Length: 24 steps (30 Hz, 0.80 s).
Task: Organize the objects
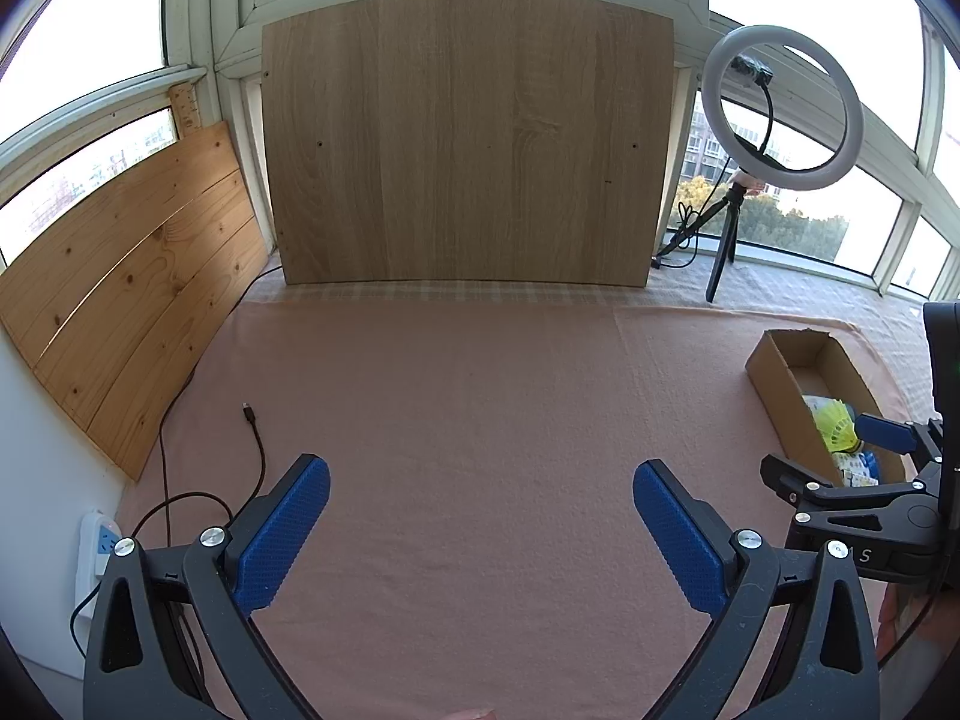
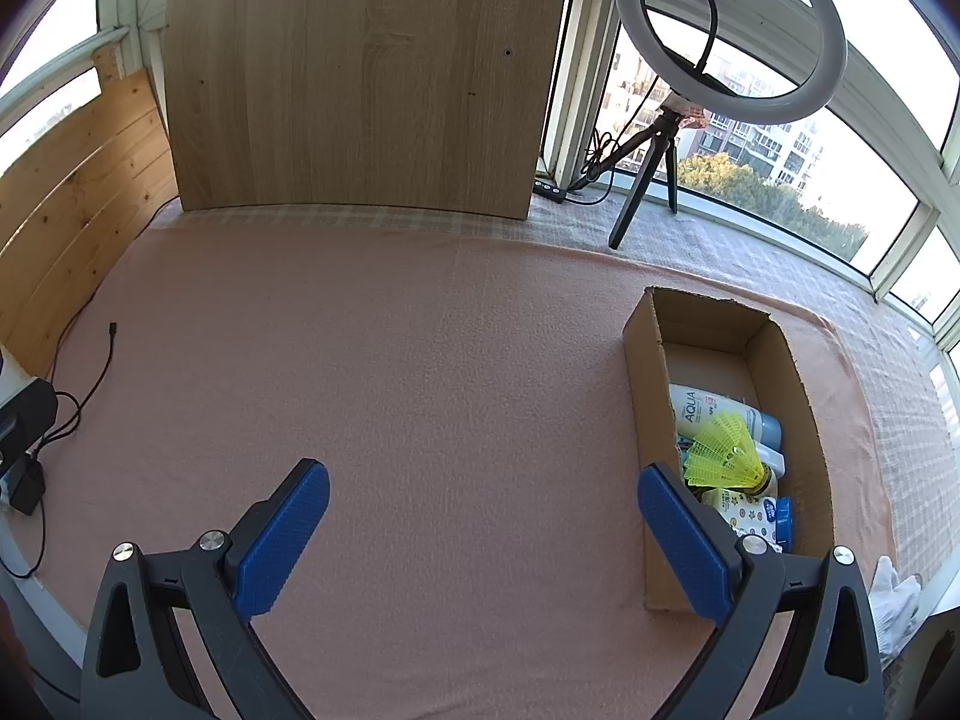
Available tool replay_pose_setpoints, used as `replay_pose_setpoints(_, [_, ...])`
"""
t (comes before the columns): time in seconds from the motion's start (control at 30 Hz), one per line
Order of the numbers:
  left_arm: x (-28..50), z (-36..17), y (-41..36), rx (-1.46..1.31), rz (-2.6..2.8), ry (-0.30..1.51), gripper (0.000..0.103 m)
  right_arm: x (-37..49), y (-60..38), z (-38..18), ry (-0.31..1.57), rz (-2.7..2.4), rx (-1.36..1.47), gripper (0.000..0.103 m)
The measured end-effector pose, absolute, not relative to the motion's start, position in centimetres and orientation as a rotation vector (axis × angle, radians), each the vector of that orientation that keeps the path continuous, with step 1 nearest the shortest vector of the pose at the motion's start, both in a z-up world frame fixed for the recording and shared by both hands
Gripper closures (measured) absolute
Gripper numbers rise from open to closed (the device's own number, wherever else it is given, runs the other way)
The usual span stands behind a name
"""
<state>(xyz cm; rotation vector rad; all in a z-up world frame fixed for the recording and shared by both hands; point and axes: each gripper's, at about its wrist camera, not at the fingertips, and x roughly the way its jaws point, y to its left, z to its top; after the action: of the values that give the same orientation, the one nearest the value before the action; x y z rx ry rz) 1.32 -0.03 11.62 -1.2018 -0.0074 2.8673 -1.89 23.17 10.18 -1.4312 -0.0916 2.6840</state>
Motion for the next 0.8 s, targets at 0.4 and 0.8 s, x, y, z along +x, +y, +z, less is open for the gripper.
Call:
replay_pose_setpoints(0.4, [1.55, 11.46, 0.13, -1.203, 2.864, 0.000, 0.000, -1.55, 23.26, 10.36, -0.082, 2.682, -1.427, 0.002])
replay_pose_setpoints(0.8, [1.82, 11.36, 0.11, -1.206, 2.861, 0.002, 0.000, -1.29, 23.36, 10.51, -0.080, 2.682, -1.423, 0.002])
